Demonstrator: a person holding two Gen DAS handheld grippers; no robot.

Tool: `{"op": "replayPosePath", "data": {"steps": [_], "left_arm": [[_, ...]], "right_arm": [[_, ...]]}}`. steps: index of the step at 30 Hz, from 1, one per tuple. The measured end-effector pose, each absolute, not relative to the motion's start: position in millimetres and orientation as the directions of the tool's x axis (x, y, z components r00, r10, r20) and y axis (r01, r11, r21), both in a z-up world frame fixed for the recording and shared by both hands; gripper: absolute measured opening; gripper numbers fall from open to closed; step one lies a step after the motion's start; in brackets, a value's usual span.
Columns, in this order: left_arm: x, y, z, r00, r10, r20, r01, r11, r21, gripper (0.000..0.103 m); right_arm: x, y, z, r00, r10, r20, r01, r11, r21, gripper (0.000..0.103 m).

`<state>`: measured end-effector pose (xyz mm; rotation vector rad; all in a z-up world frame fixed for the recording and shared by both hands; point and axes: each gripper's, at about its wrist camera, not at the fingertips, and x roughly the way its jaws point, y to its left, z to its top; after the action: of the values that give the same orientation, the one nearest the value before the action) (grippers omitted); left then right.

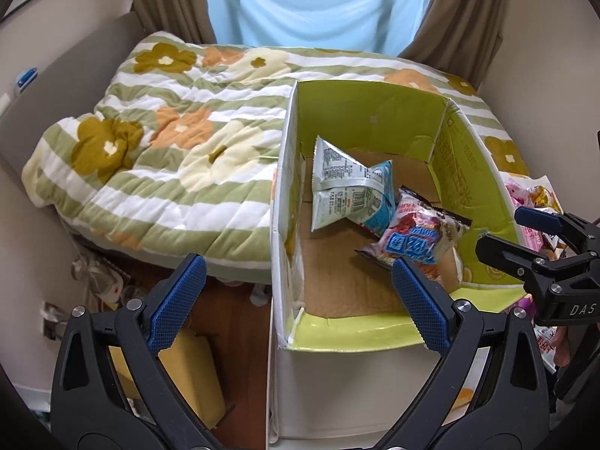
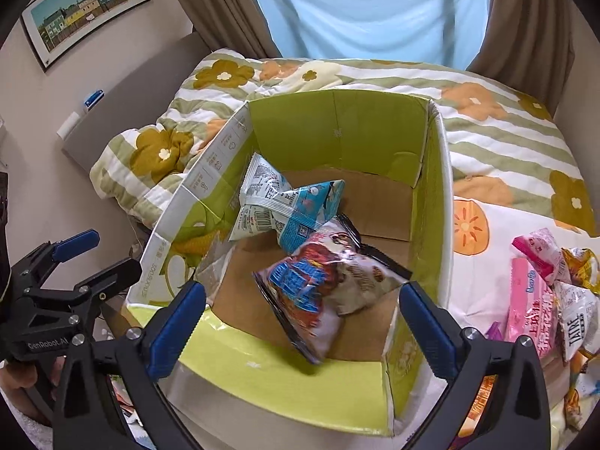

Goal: Organize snacks
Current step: 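Carry both bags to the yellow box and open both tools inside, then move both tools back to the snack pile on the sheet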

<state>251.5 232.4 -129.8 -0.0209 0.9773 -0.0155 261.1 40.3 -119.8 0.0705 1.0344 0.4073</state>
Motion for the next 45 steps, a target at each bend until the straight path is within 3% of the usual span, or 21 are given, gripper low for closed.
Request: {"op": "replayPosePath", "data": {"steps": [12,26,35,45], "left_arm": [[224,196,-109,0.597,-0.082,-0.798,0.077,0.996,-0.045,0.099],[190,32,-85,0.612,-0.179,-0.771,0.203,0.977,-0.066,0.099],[181,-80,-112,0.561,-0.187,-0.806,0.251,0.967,-0.050,0.099],[206,-133,-173,0.450,-0.139,-0.882,0.321,0.947,0.014,0.099]], "right_arm": [[219,6,-85,0.554,0.302,-0.776,-0.252,0.949,0.190,0.103],[157,-139,-61,0.627,0.233,-0.743,-0.180,0.972,0.154,0.103],[133,-235,-75,0.626,0.179,-0.759,-0.132,0.984,0.123,0.103],[128,-291,-117,0.568,0.156,-0.808,-0.055,0.987,0.152,0.103]]}}
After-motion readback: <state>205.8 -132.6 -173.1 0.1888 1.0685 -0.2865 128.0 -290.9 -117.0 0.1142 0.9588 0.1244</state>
